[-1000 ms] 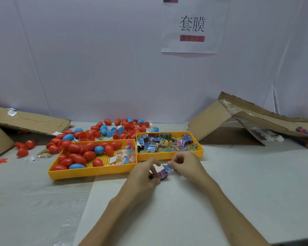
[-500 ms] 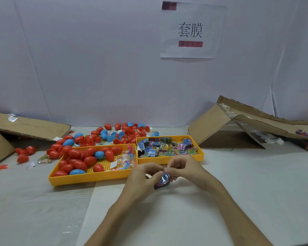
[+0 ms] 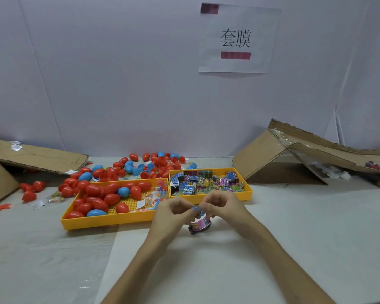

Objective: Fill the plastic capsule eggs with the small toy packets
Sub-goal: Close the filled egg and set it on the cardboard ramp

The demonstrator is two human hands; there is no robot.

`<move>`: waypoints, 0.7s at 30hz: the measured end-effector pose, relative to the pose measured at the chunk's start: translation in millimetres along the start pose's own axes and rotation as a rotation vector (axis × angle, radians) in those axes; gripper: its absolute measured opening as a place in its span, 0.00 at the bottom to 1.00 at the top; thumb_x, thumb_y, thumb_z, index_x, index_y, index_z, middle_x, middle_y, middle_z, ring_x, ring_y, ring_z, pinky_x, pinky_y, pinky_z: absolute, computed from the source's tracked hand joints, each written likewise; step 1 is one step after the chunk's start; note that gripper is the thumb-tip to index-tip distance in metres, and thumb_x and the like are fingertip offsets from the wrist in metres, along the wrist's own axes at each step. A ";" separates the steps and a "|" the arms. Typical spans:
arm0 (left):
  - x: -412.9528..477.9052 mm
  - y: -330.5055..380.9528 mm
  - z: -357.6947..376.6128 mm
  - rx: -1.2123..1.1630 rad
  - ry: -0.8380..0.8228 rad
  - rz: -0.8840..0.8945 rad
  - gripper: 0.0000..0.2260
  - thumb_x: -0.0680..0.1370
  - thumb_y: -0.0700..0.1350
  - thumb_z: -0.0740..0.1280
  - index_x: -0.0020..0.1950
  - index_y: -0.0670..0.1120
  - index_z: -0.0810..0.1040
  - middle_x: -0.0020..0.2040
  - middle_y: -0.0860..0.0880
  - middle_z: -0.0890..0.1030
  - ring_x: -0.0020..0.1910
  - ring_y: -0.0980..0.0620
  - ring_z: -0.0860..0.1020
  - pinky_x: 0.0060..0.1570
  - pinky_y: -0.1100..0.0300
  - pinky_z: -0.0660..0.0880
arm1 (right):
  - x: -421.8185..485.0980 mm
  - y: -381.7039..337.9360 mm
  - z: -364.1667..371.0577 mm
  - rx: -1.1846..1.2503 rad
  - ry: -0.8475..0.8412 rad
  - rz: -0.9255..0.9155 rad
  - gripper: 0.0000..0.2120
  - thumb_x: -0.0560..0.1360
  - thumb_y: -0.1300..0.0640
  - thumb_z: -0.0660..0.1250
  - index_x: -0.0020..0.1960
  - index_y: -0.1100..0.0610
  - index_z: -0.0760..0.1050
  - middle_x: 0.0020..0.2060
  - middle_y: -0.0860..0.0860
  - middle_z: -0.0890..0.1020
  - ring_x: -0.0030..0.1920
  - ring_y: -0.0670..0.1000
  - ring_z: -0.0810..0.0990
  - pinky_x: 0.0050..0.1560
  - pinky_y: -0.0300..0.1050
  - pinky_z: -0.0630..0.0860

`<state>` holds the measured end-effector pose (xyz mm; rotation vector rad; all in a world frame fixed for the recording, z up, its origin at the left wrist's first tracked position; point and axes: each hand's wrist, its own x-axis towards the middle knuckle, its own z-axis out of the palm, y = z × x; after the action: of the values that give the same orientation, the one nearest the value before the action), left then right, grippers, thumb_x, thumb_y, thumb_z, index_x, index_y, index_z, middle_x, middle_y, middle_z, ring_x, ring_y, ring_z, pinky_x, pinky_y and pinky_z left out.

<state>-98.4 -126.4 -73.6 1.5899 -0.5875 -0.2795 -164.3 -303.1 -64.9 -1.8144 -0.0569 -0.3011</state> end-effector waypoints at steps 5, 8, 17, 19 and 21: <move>0.5 0.4 -0.7 -0.020 0.032 -0.037 0.02 0.77 0.38 0.73 0.44 0.41 0.84 0.38 0.45 0.86 0.37 0.52 0.84 0.39 0.62 0.80 | -2.2 -2.6 -1.0 0.095 -0.054 0.003 0.06 0.69 0.50 0.78 0.43 0.49 0.84 0.38 0.50 0.84 0.39 0.49 0.81 0.42 0.41 0.77; -0.3 0.0 -1.3 -0.031 0.038 -0.041 0.03 0.77 0.38 0.73 0.43 0.40 0.83 0.37 0.45 0.86 0.37 0.51 0.84 0.38 0.62 0.80 | -2.2 -0.8 0.0 0.105 -0.058 0.023 0.05 0.68 0.54 0.78 0.42 0.49 0.84 0.40 0.52 0.85 0.43 0.50 0.82 0.44 0.43 0.78; -1.4 2.5 -0.5 -0.131 -0.026 -0.057 0.07 0.79 0.42 0.71 0.48 0.38 0.82 0.41 0.42 0.87 0.39 0.50 0.85 0.42 0.61 0.81 | -0.1 4.6 -4.7 0.169 0.009 0.091 0.01 0.75 0.61 0.74 0.45 0.56 0.84 0.39 0.53 0.83 0.41 0.51 0.81 0.44 0.42 0.78; -1.6 2.0 -1.3 -0.118 -0.012 -0.061 0.06 0.79 0.41 0.71 0.47 0.38 0.82 0.40 0.43 0.87 0.39 0.51 0.85 0.41 0.62 0.80 | -0.2 2.9 -4.7 0.226 -0.023 0.113 0.04 0.72 0.59 0.75 0.45 0.58 0.84 0.39 0.54 0.82 0.41 0.51 0.81 0.43 0.41 0.78; -1.6 1.0 -1.2 -0.029 0.017 -0.033 0.05 0.79 0.41 0.71 0.46 0.40 0.82 0.39 0.45 0.86 0.38 0.52 0.84 0.40 0.63 0.79 | -0.4 1.1 -4.1 0.269 -0.052 0.129 0.06 0.70 0.57 0.75 0.46 0.59 0.84 0.40 0.54 0.82 0.42 0.50 0.81 0.43 0.41 0.78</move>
<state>-99.4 -124.6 -72.8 1.5737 -0.5425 -0.2975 -165.1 -307.3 -65.1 -1.5509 -0.0152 -0.1466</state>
